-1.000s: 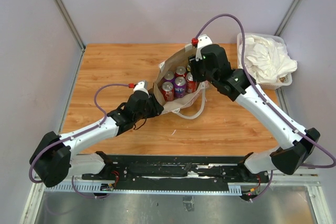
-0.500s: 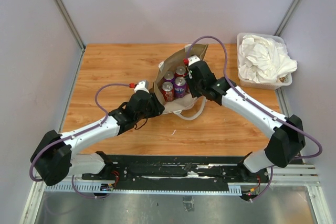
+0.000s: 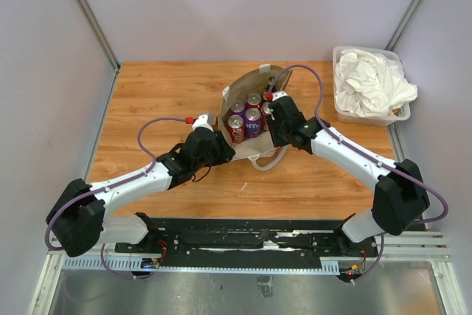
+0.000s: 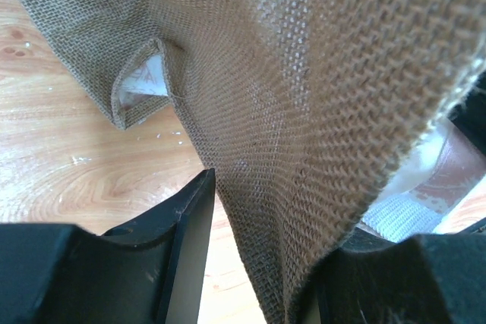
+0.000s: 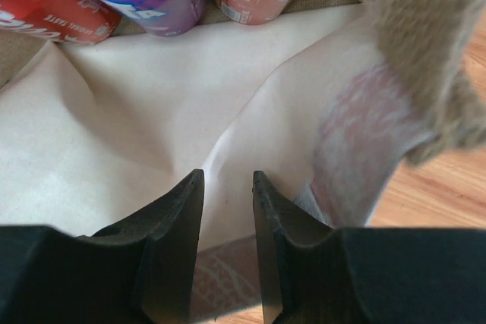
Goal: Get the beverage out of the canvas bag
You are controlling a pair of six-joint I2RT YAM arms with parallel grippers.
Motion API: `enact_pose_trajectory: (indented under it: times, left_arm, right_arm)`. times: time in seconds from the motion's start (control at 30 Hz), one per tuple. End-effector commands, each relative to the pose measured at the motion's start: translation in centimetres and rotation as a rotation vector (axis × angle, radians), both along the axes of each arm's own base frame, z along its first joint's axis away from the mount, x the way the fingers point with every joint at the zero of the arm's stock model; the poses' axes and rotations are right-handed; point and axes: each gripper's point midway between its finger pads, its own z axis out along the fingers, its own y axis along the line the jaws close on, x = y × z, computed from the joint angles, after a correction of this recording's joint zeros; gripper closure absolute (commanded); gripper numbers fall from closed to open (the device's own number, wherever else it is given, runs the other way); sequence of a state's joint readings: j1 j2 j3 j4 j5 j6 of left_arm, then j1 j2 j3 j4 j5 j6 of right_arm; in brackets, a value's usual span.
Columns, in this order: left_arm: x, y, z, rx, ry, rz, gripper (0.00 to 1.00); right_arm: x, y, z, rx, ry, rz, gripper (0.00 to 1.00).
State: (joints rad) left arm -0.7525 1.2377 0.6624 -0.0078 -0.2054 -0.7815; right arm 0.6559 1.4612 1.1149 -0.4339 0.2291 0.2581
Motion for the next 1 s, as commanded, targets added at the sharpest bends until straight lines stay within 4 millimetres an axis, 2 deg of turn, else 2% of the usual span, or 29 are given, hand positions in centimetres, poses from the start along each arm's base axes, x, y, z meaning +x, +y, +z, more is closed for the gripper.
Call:
enact_pose_trajectory:
  times: [0.0,0.23,0.37,0.47,0.6,0.7,0.83,0.97]
  left_arm:
    - [-0.4,1.0,-2.3,0.084,0.049,0.008,0.57]
    - [-0.3,0.9,-3.1,0.098,0.061,0.009,0.55]
    - [-0.3,0.8,-3.4,0.107,0.064,0.003,0.55]
    - [-0.3,0.9,-3.8,0.116,0.07,0.001,0.55]
    - [-0.4,0.8,-4.1,0.122,0.076,-0.006,0.55]
    - [-0.4,0.6,-4.3,0.123,0.083,-0.015,0.55]
    - [-0.4,0.2,-4.1,0.122,0.083,-0.021,0.55]
    - [-0.4,0.1,-3.9,0.119,0.081,-0.022,0.55]
  right_arm:
    - [0.9,-3.4,-2.9,-0.108,0.075,-0.095,0.66]
    - [2.0,-5.1,-3.2,-0.174,0.173,-0.186,0.65]
    - [2.7,-4.8,-2.0,-0.186,0.178,-0.174,0.64]
    - [3.5,-3.6,0.8,-0.121,0.121,-0.142,0.57]
    - [5.0,-1.7,5.1,-0.02,0.022,-0.081,0.37]
    - [6.1,-0.3,7.5,0.033,-0.042,-0.028,0.25]
    - [7.2,1.9,9.1,0.089,-0.074,0.063,0.24]
    - [7.2,4.1,9.2,0.107,-0.061,0.15,0.26]
